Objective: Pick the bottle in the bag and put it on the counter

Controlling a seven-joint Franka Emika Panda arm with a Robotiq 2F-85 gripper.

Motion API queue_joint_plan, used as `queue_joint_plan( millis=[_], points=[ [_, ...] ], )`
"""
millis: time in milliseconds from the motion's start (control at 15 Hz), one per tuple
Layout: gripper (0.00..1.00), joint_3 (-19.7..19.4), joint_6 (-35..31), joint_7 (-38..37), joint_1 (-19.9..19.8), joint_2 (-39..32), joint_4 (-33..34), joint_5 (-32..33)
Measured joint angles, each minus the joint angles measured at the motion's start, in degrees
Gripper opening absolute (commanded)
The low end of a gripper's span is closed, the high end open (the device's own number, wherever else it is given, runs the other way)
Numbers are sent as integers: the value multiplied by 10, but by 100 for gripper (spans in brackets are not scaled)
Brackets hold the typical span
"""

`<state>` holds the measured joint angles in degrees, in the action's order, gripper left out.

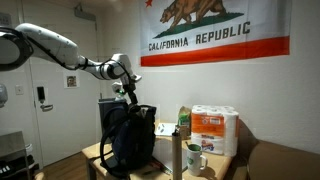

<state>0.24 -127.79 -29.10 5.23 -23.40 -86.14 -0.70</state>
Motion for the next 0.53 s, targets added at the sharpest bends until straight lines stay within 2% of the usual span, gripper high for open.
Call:
queue_joint_plan(
  millis=[533],
  points=[
    [13, -13, -46, -21, 0, -30, -1, 0]
  ],
)
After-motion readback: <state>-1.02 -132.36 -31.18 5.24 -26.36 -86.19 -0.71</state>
